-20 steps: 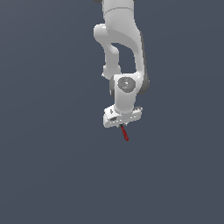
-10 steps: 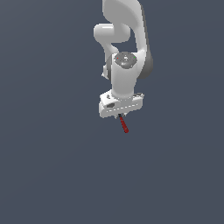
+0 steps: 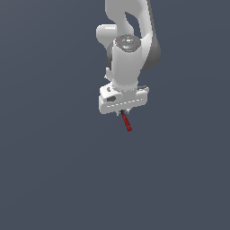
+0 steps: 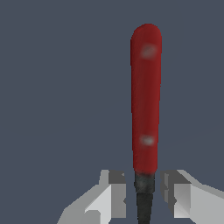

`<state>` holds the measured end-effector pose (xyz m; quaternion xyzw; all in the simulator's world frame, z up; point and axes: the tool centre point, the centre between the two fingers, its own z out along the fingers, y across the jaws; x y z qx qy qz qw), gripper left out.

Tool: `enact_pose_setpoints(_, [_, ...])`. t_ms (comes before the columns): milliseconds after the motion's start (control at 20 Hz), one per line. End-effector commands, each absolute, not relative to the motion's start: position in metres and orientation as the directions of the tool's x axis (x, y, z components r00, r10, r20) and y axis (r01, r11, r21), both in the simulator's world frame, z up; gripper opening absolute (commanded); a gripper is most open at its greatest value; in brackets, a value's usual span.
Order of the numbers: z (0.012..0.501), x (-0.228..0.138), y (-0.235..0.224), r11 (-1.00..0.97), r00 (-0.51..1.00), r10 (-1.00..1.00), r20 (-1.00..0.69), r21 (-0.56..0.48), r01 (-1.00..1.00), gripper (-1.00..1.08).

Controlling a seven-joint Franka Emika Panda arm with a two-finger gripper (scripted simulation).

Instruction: Pick up the object and move it to a goal position.

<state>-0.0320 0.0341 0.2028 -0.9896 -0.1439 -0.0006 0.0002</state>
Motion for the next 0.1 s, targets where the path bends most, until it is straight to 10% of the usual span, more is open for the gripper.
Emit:
enact_pose_setpoints(0, [0.2068, -0.0318, 0.0336, -0.959, 0.959, 0.285, 0.0, 0.0, 0.285, -1.0])
enact_pose_setpoints(50, [0.2071, -0.0318, 0.0336, -0.959, 0.959, 0.285, 0.0, 0.0, 0.285, -1.0])
